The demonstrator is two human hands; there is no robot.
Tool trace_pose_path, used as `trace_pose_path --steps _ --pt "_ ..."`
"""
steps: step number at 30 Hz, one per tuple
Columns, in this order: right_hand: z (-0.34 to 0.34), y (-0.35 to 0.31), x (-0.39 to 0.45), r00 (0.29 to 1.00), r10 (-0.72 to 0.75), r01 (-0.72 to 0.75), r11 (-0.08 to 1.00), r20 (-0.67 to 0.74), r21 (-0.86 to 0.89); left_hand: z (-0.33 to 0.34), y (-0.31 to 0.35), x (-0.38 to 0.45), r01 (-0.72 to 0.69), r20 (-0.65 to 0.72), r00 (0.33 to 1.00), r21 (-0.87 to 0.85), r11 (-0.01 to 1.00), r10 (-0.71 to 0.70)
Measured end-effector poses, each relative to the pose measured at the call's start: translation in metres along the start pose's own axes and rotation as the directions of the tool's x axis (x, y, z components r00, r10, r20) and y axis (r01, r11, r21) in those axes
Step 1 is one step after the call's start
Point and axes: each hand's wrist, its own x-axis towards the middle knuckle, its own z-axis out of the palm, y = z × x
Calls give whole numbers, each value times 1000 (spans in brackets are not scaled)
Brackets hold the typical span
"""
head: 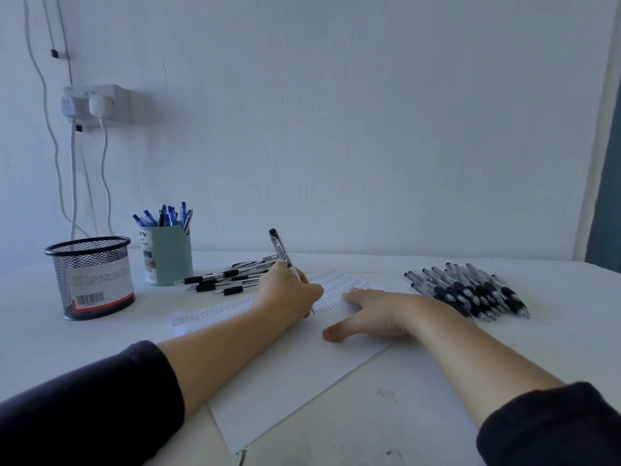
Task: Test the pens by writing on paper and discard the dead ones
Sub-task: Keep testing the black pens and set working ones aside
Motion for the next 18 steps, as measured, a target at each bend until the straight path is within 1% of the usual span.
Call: trace_pose_path --steps 14,18 --pt "0 0 0 1000 2 -2 1000 4 10 -1 1 -2 -29 16 999 19 999 28" --pt "0 1 0 1000 10 -10 1000 3 11 0 0 -2 -37 12 999 -1 999 37"
